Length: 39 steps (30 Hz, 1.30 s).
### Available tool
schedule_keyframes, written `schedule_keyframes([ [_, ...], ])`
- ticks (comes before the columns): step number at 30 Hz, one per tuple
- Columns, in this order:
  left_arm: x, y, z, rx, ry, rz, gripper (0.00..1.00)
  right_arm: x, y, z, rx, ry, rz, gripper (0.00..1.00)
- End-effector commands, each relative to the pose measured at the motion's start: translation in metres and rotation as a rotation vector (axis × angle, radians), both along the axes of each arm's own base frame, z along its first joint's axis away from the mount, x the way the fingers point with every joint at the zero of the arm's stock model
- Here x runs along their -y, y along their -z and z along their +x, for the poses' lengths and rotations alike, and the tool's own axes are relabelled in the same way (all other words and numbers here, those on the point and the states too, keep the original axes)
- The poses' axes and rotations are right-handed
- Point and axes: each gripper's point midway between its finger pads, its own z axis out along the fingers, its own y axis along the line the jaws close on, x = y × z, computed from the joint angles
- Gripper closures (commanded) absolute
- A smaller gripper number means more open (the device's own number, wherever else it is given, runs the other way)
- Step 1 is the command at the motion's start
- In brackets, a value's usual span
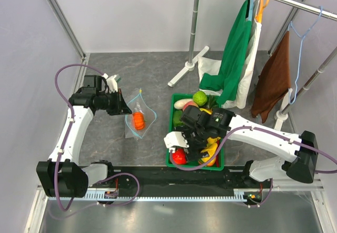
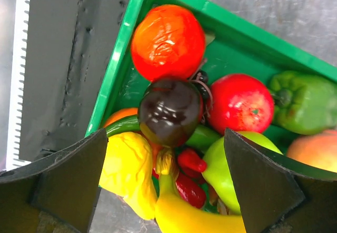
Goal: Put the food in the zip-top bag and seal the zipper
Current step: Place the fake vegetable in the zipper food storage bag, then pick up the fake fruit from the bin.
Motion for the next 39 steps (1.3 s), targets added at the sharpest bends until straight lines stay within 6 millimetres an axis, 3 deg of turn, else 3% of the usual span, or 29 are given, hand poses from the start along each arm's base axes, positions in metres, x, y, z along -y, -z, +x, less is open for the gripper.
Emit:
schedule_keyframes([
  [1, 0.005, -0.006, 0.001, 0.030, 0.019, -0.027, 0.98, -0.009, 0.012, -0.002, 0.027, -0.071, 0.024, 0.02],
  [5, 0.005, -0.006, 0.001, 0.030, 0.017, -0.029, 0.98, -0.011, 0.027, 0.005, 0.056, -0.059, 0.005, 0.02],
  [16, 0.006, -0.007, 0.002, 0.026, 0.020, -0.035, 0.98, -0.012, 0.047, 0.015, 0.089, -0.049, -0.040, 0.05],
  [25, 0.007, -0.007, 0.004, 0.020, 0.023, -0.042, 0.98, -0.004, 0.054, 0.008, 0.057, -0.083, -0.097, 0.13],
  [28, 0.008, -0.007, 0.003, 0.019, 0.024, -0.043, 0.98, -0.006, 0.055, 0.006, 0.040, -0.074, -0.096, 0.21],
  [29, 0.007, -0.006, 0.003, 0.020, 0.024, -0.042, 0.98, -0.009, 0.052, 0.006, 0.039, -0.069, -0.089, 0.31],
  [33, 0.007, -0.007, 0.002, 0.023, 0.023, -0.040, 0.98, -0.021, 0.036, 0.006, 0.024, -0.034, -0.040, 0.55],
  [37, 0.007, -0.006, 0.001, 0.022, 0.025, -0.041, 0.98, -0.050, -0.004, 0.015, 0.028, 0.026, 0.078, 0.60],
  [39, 0.008, -0.007, 0.001, 0.024, 0.027, -0.043, 0.98, -0.074, -0.038, 0.025, 0.045, 0.072, 0.192, 0.63],
])
